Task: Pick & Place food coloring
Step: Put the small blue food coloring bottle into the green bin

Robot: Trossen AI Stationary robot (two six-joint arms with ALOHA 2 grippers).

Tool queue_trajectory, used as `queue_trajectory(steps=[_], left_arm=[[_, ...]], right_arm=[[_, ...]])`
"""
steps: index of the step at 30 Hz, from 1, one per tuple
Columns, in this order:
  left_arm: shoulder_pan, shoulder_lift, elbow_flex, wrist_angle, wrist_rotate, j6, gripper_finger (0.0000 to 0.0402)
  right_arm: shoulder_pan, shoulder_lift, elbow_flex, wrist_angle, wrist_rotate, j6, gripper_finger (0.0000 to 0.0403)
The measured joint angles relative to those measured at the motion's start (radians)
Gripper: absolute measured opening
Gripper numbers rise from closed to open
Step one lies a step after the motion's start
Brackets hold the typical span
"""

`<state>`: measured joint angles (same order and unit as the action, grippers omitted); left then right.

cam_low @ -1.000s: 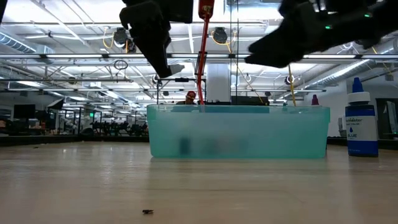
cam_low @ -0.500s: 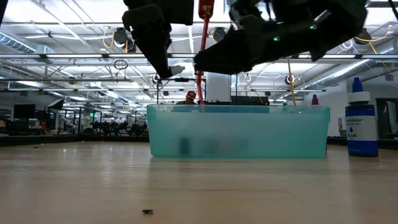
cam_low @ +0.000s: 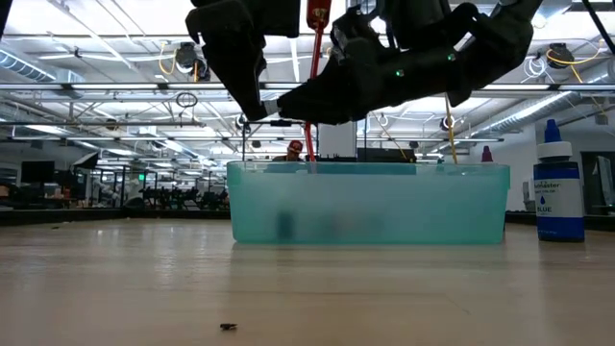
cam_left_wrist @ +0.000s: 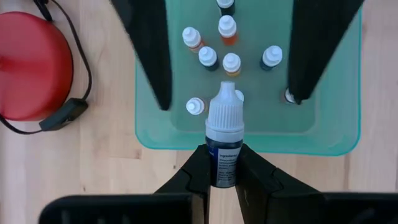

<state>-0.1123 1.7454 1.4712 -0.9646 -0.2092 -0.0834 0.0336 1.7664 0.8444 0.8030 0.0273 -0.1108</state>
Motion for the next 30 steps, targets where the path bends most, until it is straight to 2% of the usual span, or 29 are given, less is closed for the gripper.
queue_trajectory(steps=[7, 20, 30], left_arm=[[0.000, 0.000, 0.000, 0.020, 0.001, 0.012, 0.0050], [0.001, 0.000, 0.000, 0.044, 0.028, 0.027, 0.0050], [0.001, 0.000, 0.000, 0.050, 0.028, 0.030, 0.0049]], right_arm=[[-0.015, 0.000, 0.000, 0.024, -0.033, 0.016, 0.0234], [-0.021, 0.000, 0.000, 0.027, -0.034, 0.013, 0.0200], [-0.021, 0.000, 0.000, 0.023, -0.048, 0.013, 0.0134]])
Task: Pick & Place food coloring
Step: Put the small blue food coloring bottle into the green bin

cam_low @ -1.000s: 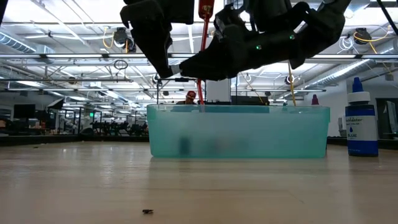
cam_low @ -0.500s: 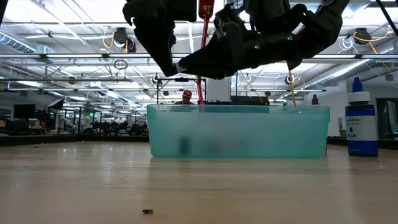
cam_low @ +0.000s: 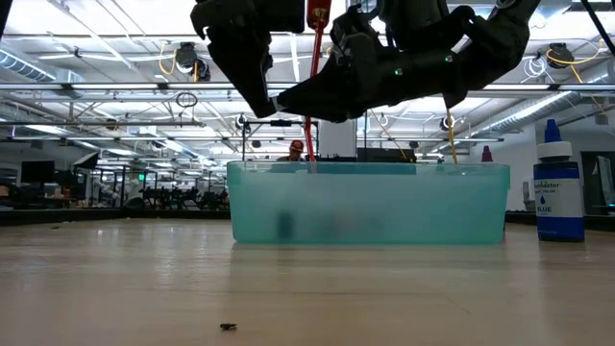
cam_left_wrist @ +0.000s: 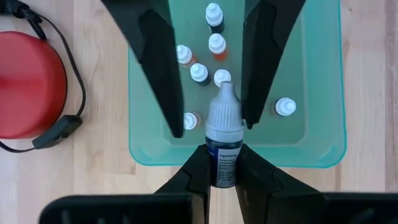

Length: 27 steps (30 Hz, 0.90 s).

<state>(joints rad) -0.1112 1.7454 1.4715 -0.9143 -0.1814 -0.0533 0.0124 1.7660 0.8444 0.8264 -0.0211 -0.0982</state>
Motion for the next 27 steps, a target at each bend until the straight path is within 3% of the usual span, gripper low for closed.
queue_trajectory(steps=[8, 16, 21, 24, 27], left_arm=[[0.000, 0.000, -0.002, 0.019, -0.010, -0.009, 0.0065], [-0.002, -0.012, -0.002, 0.068, -0.037, -0.027, 0.0157], [-0.017, -0.085, -0.027, 0.187, -0.079, -0.006, 0.0190], [-0.038, -0.168, -0.109, 0.284, -0.111, 0.023, 0.0202], [-0.043, -0.293, -0.280, 0.470, -0.135, 0.040, 0.0209]], right_arm=[[0.000, -0.001, 0.000, -0.005, -0.032, -0.030, 0.0040], [0.020, -0.016, 0.000, -0.062, -0.028, -0.042, 0.0040], [0.055, -0.090, -0.001, -0.226, 0.026, -0.044, 0.0040], [0.087, -0.167, 0.000, -0.321, 0.105, -0.060, 0.0040], [0.122, -0.252, -0.004, -0.453, 0.185, -0.076, 0.0040]])
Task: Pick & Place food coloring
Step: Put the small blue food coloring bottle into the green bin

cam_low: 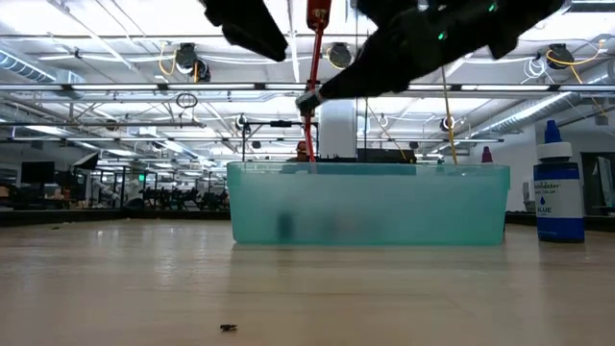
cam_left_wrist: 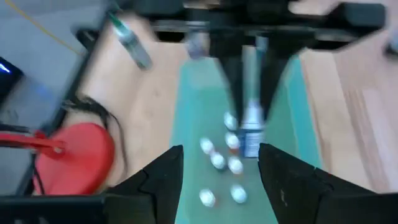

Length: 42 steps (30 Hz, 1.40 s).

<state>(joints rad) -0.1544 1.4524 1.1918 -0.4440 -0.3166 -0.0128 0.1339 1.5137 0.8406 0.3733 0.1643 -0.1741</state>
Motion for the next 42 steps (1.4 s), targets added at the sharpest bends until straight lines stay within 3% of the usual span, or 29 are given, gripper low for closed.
queue_trajectory(steps=[6, 12, 16, 22, 26, 30, 35, 39, 42], left_arm=[[0.037, -0.299, -0.470, 0.394, -0.008, -0.045, 0.0205], [0.060, -0.570, -0.841, 0.832, 0.007, -0.080, 0.0194], [0.060, -0.702, -1.011, 1.002, 0.007, -0.081, 0.0188], [0.060, -0.843, -1.178, 1.094, -0.003, -0.090, 0.0186], [0.062, -0.899, -1.182, 1.046, -0.008, -0.084, 0.0186], [0.061, -0.950, -1.181, 0.981, -0.017, -0.052, 0.0186], [0.073, -1.086, -1.181, 0.735, -0.094, -0.075, 0.0186], [0.087, -1.224, -1.181, 0.542, -0.095, -0.121, 0.0186], [0.094, -1.301, -1.172, 0.500, -0.064, -0.111, 0.0187]], right_arm=[[0.026, -0.159, 0.007, -0.216, 0.047, 0.028, 0.0040], [0.007, -0.242, 0.206, -0.732, 0.112, 0.154, 0.0040], [-0.014, -0.207, 0.359, -0.971, 0.103, 0.222, 0.0040], [-0.083, -0.079, 0.520, -1.246, 0.075, 0.297, 0.0040], [-0.113, -0.009, 0.561, -1.283, -0.004, 0.296, 0.0040], [-0.115, 0.021, 0.561, -1.285, -0.012, 0.294, 0.0040], [-0.115, 0.020, 0.561, -1.287, -0.012, 0.308, 0.0040], [-0.115, 0.020, 0.561, -1.306, -0.025, 0.315, 0.0040], [-0.121, 0.020, 0.561, -1.295, -0.059, 0.313, 0.0040]])
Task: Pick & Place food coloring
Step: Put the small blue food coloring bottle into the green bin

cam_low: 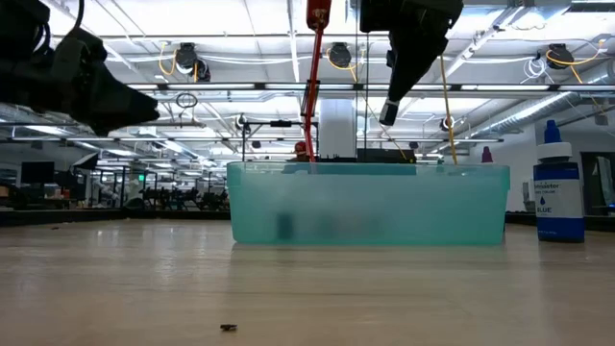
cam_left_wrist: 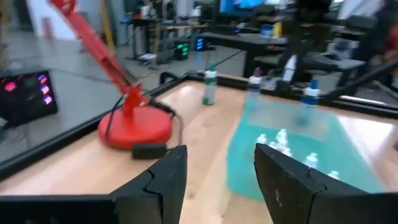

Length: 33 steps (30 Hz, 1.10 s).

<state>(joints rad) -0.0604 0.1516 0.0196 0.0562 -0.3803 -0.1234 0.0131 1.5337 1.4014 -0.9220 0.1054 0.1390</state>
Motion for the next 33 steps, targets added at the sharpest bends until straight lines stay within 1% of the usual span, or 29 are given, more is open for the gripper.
queue_trajectory(steps=[2, 4, 9, 11, 24, 28, 33], left_arm=[[0.000, -0.032, 0.002, -0.006, 0.025, 0.018, 0.0186], [0.000, -0.055, 0.004, -0.010, 0.026, 0.020, 0.0187], [0.000, -0.041, 0.005, -0.025, 0.010, -0.015, 0.0186], [0.000, -0.034, 0.005, -0.024, 0.014, -0.037, 0.0187], [0.000, -0.027, 0.005, -0.022, 0.014, -0.037, 0.0186], [0.000, -0.027, 0.005, -0.022, 0.014, -0.037, 0.0186], [0.000, -0.027, 0.005, -0.021, 0.014, -0.037, 0.0187]], right_arm=[[-0.006, 0.000, 0.000, 0.011, -0.008, 0.000, 0.0040], [-0.013, 0.000, 0.000, 0.006, -0.009, 0.002, 0.0040], [-0.035, 0.027, 0.000, -0.015, -0.048, 0.007, 0.0040], [-0.034, 0.053, 0.000, -0.018, -0.059, 0.007, 0.0040], [-0.022, 0.256, -0.001, -0.062, -0.053, 0.006, 0.0040], [-0.022, 0.299, -0.001, -0.045, -0.052, 0.010, 0.0040], [-0.022, 0.320, -0.002, -0.028, -0.051, 0.015, 0.0040]])
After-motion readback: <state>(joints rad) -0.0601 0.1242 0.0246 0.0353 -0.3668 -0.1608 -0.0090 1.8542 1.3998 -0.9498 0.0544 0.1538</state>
